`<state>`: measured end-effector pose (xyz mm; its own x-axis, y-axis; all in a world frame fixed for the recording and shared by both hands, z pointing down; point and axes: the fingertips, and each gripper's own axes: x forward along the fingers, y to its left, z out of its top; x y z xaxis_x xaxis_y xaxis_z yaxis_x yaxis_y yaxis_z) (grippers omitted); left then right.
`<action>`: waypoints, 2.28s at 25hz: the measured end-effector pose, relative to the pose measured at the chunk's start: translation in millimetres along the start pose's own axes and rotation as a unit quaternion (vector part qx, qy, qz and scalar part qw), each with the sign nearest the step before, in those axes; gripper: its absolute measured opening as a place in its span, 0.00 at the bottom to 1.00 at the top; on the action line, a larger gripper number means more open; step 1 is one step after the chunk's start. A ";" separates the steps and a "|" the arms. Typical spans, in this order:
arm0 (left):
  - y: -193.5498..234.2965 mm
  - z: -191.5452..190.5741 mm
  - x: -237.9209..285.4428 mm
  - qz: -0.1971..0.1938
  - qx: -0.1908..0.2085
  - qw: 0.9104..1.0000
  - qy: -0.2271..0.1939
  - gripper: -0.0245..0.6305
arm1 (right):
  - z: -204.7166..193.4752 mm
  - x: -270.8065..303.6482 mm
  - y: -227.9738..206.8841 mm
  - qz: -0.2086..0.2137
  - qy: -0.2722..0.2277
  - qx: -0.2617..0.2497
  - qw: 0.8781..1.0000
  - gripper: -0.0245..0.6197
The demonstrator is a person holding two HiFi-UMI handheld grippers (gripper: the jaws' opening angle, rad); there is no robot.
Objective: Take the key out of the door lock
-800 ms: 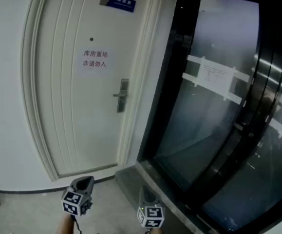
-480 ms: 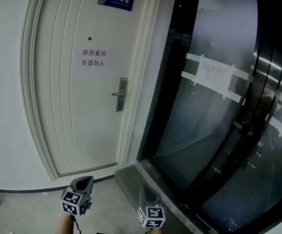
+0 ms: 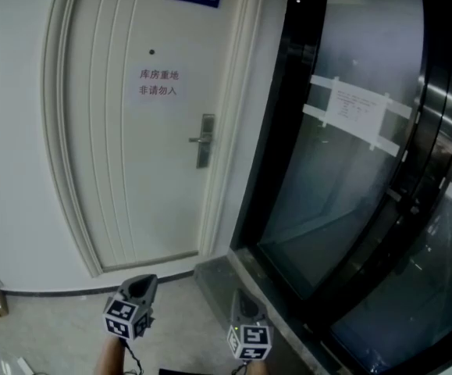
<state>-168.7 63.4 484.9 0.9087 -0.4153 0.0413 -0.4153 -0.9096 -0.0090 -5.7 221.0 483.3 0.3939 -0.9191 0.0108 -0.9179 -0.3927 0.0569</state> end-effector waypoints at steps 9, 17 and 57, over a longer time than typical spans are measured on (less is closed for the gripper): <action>-6.7 -9.9 10.0 0.013 0.001 1.000 0.005 0.05 | -15.8 11.4 -6.2 0.018 0.008 0.002 1.000 0.05; 25.4 -8.8 50.8 0.018 -0.002 1.000 0.006 0.05 | -16.9 62.3 -11.5 0.020 0.008 0.005 1.000 0.05; 179.5 11.8 243.4 0.000 0.005 1.000 0.004 0.05 | 6.0 301.9 -24.9 -0.005 -0.003 -0.006 1.000 0.05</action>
<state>-21.6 -201.0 481.6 0.9082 -0.4156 0.0490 -0.4152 -0.9095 -0.0190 135.8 -46.8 479.1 0.4035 -0.9150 0.0047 -0.9129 -0.4022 0.0690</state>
